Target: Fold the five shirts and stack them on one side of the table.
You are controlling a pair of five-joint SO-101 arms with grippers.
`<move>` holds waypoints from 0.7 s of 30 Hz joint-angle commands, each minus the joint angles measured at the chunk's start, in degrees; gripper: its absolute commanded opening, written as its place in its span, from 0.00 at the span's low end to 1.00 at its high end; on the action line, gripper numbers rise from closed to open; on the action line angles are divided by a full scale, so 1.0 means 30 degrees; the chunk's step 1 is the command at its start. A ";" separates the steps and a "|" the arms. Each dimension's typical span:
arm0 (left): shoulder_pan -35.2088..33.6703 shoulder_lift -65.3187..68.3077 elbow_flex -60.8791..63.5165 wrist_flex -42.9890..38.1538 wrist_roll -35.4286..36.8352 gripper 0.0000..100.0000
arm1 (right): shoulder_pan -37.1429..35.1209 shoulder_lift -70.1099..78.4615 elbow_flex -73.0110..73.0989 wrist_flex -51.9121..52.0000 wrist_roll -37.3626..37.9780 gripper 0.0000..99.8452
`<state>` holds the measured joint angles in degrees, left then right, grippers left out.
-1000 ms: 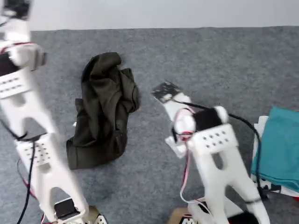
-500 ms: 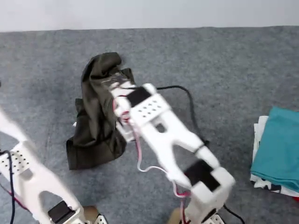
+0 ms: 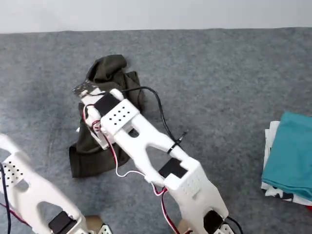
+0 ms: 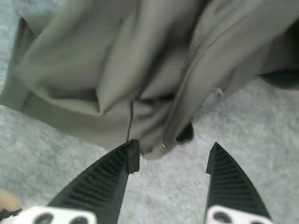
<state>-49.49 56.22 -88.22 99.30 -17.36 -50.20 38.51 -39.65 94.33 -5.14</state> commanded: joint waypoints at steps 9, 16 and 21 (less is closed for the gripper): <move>-0.0029 -0.0117 -0.0630 0.0410 -0.0059 0.20 | 0.1773 0.1978 -0.1231 0.0161 0.0176 0.02; 0.0410 -0.0088 -0.0571 0.0381 -0.0059 0.20 | 0.3824 0.1978 -0.1231 0.2857 0.2432 0.01; 0.1026 -0.0088 -0.0571 0.0381 -0.0059 0.20 | 0.6696 0.1011 -0.1231 0.2681 0.3487 0.01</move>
<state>-47.74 56.22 -88.22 99.30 -17.36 -35.34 45.54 -40.53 100.40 3.03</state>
